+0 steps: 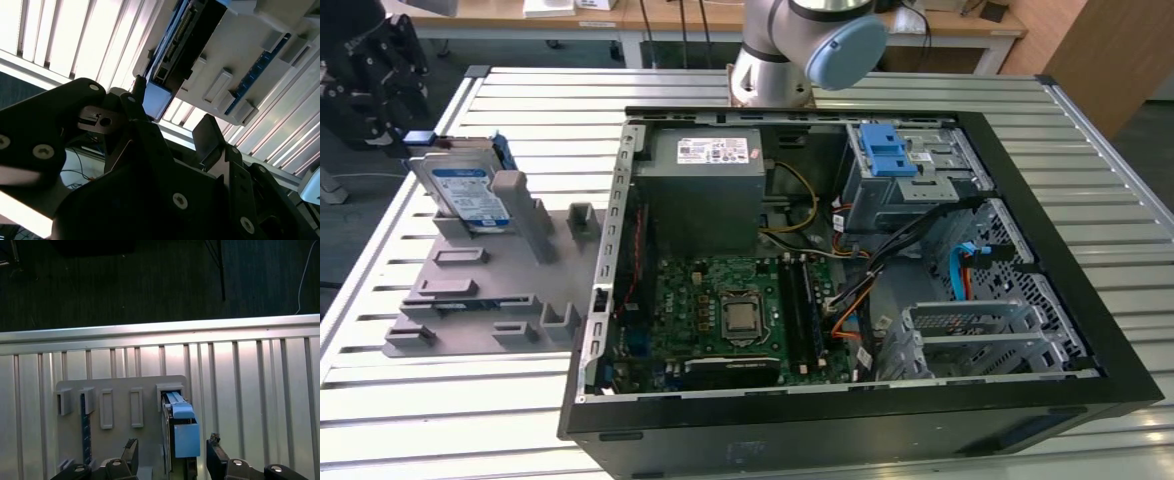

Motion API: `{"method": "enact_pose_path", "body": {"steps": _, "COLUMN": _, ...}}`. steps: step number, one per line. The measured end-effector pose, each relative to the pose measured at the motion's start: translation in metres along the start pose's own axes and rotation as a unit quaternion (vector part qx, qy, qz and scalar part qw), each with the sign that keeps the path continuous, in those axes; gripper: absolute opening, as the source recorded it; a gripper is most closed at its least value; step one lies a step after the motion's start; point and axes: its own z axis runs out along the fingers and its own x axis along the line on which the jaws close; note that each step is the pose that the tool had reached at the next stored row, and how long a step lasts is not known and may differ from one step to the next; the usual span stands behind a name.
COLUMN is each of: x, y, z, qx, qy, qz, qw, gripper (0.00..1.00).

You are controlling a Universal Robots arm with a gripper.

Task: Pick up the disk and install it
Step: 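Pick up the disk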

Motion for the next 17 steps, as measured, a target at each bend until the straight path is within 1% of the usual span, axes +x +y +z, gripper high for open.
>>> {"method": "enact_pose_path", "body": {"steps": 3, "x": -0.0023, "y": 0.0015, "z": 0.0031, "qx": 0.0, "qy": 0.0001, "qz": 0.0, "qw": 1.0, "gripper": 0.65}}
{"method": "enact_pose_path", "body": {"steps": 8, "x": -0.0029, "y": 0.0051, "z": 0.0093, "qx": 0.0, "qy": 0.0001, "qz": 0.0, "qw": 1.0, "gripper": 0.65}}
{"method": "enact_pose_path", "body": {"steps": 17, "x": -0.0053, "y": 0.0054, "z": 0.0241, "qx": 0.0, "qy": 0.0001, "qz": 0.0, "qw": 1.0, "gripper": 0.65}}
